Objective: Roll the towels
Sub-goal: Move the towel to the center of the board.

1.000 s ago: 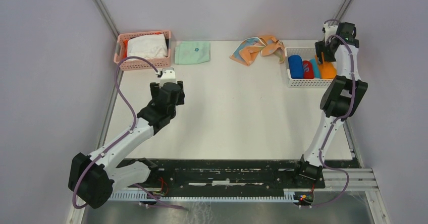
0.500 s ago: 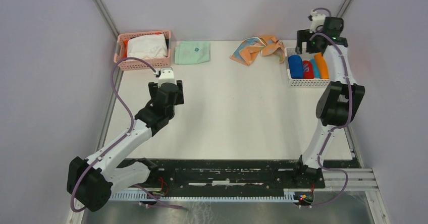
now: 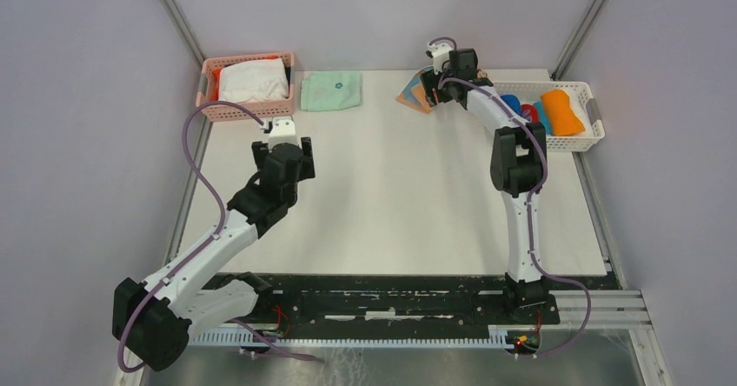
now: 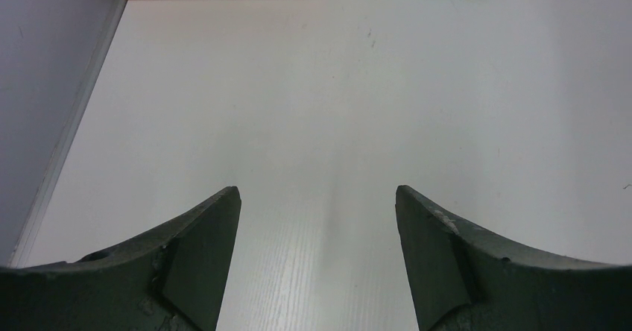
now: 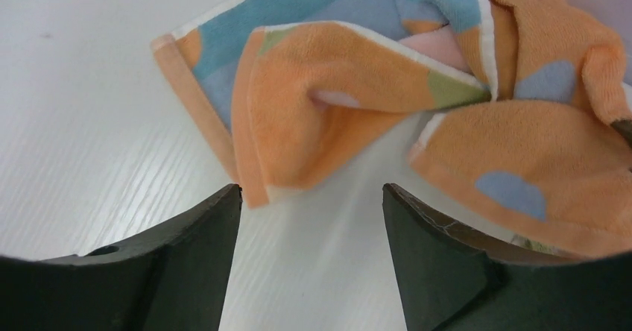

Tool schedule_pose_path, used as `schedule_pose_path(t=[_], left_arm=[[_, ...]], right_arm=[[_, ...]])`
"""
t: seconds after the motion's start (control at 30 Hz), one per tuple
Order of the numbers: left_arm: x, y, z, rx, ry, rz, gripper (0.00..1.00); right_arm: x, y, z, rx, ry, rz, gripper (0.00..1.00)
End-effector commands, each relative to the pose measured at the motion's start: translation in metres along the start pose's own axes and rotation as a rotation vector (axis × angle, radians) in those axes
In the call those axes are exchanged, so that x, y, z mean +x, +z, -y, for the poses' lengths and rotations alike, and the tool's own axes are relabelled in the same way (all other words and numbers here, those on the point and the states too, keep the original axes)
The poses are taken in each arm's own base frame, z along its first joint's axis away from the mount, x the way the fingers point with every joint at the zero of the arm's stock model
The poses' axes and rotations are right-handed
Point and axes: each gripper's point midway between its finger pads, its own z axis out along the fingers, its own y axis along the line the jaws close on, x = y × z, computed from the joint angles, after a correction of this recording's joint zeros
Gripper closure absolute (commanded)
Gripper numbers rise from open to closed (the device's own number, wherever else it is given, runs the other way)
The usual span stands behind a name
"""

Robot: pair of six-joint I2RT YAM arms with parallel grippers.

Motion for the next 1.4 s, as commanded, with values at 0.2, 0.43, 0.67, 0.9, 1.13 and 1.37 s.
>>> schedule_pose_path(t=[0.2,0.43,0.67,0.9,1.13,1.37], left_arm=[[-0.021,-0.004,0.001,0.024,-0.010,0.057,0.17],[-0.024,-0.007,0.003,0.044,-0.020,0.065,0.17],[-0.031,-0.016,0.003,0.079,-0.045,0.080,0.18],[-0.042,-0.029,0.002,0.110,-0.095,0.089,0.18],[-0.039,-0.036,0.000,0.083,-0.149,-0.002,0.18],[-0.013,-0.047,0.001,0.087,-0.279,-0.106,0.19]], right_arm=[[-0.013,0.051,0.011,0.114,-0.116,0.058,0.28],[-0.010,0.049,-0.040,-0.041,-0.156,0.008,0.54],[0.015,0.031,-0.125,-0.096,-0.038,-0.136,0.66],[0.084,0.009,-0.216,-0.126,0.151,-0.369,0.73],[0.116,-0.071,-0.345,-0.276,0.229,-0.439,0.68],[0.064,-0.168,-0.400,-0.426,0.154,-0.265,0.54]])
